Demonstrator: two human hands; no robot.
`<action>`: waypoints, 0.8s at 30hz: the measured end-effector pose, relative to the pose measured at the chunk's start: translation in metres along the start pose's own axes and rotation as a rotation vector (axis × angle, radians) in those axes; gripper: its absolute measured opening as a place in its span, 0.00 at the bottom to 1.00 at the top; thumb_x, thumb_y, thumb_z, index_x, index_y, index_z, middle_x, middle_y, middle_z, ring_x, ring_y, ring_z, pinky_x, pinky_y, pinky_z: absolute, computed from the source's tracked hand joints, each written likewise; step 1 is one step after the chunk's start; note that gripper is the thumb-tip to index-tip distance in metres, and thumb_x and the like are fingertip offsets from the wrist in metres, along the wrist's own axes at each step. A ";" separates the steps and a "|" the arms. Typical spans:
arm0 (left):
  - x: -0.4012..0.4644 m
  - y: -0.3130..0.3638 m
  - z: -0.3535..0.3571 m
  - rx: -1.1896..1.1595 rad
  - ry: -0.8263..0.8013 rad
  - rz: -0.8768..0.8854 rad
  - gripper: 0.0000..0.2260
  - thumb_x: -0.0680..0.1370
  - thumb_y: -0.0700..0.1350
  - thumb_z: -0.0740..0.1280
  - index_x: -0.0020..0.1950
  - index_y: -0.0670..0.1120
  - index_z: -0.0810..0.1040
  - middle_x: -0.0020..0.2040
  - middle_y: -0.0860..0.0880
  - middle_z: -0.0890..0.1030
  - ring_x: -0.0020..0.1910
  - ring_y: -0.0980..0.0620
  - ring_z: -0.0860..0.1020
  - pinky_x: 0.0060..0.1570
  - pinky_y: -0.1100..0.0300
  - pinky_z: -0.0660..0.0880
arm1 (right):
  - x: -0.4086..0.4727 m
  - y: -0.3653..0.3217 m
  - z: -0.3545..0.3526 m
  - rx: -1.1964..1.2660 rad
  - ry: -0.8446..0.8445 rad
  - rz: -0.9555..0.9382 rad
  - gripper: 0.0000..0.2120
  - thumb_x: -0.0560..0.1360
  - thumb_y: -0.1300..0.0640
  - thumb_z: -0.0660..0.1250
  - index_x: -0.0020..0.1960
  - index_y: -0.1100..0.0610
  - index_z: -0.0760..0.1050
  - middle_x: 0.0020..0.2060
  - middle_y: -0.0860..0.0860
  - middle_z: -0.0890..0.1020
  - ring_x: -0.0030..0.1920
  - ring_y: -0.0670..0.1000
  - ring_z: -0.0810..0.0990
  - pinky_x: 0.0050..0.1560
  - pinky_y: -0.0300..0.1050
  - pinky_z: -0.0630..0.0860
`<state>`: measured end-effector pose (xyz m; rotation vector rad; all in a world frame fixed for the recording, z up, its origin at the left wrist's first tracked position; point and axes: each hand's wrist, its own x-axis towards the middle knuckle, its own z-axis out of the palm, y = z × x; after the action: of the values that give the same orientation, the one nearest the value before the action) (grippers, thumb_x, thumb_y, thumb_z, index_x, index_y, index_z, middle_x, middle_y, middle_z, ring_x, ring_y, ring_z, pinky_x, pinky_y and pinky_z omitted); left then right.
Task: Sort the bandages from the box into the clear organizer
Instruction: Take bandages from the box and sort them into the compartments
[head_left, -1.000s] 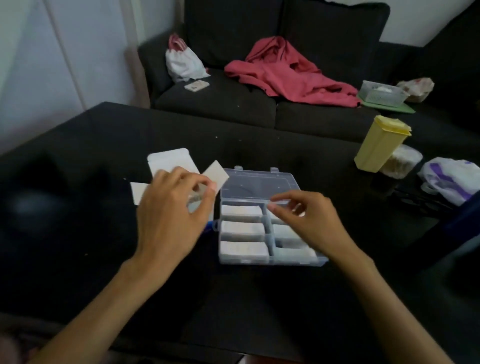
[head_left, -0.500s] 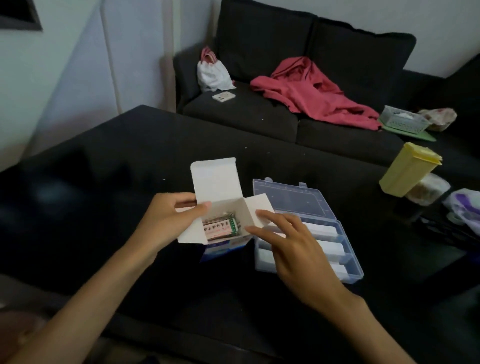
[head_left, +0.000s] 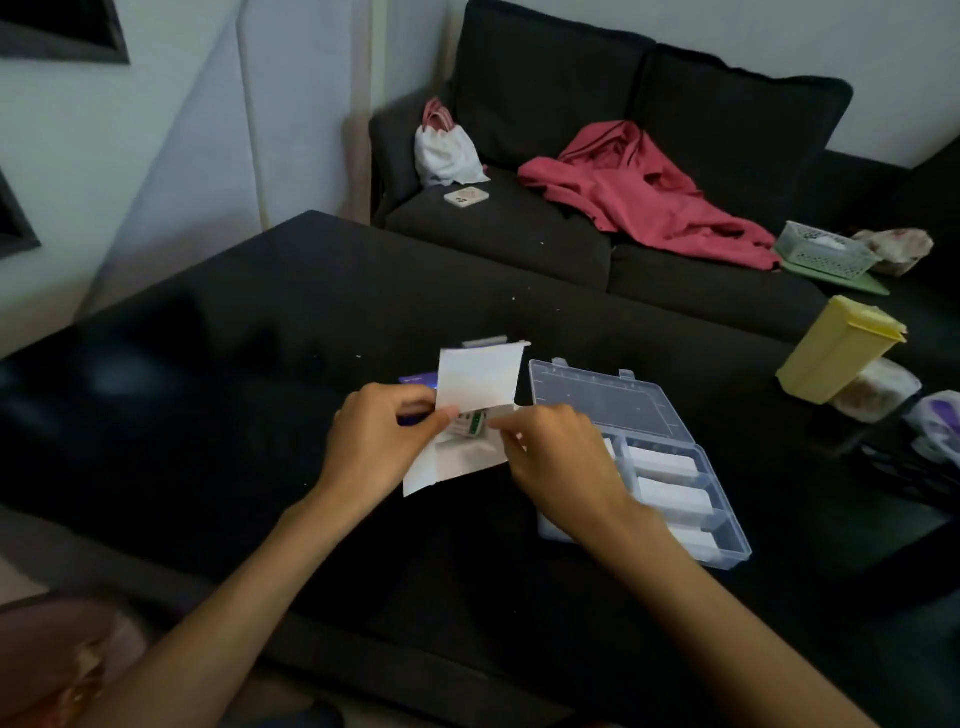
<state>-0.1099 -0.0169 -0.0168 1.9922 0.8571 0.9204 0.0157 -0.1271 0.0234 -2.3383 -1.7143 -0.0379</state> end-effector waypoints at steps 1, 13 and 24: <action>0.001 0.000 0.000 -0.038 0.004 -0.026 0.03 0.73 0.48 0.71 0.45 0.52 0.85 0.41 0.59 0.84 0.42 0.66 0.81 0.44 0.66 0.78 | 0.001 -0.001 0.005 0.013 -0.012 0.004 0.15 0.79 0.60 0.60 0.63 0.53 0.76 0.59 0.52 0.80 0.55 0.54 0.79 0.56 0.46 0.75; 0.013 0.011 -0.007 -0.174 0.093 -0.205 0.09 0.75 0.52 0.69 0.47 0.48 0.85 0.41 0.54 0.84 0.43 0.57 0.82 0.53 0.53 0.77 | 0.039 -0.031 0.027 0.042 -0.325 0.097 0.21 0.78 0.59 0.60 0.68 0.65 0.64 0.66 0.61 0.68 0.66 0.60 0.66 0.65 0.49 0.63; 0.006 0.021 -0.005 -0.087 0.089 -0.126 0.10 0.75 0.51 0.69 0.48 0.46 0.85 0.37 0.58 0.81 0.41 0.62 0.80 0.47 0.60 0.77 | 0.042 -0.018 0.023 -0.053 -0.204 0.016 0.17 0.76 0.57 0.64 0.65 0.58 0.71 0.60 0.55 0.76 0.62 0.56 0.70 0.59 0.49 0.71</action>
<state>-0.1054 -0.0204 0.0044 1.8138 0.9641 0.9626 0.0091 -0.0782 0.0109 -2.4687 -1.8062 0.1662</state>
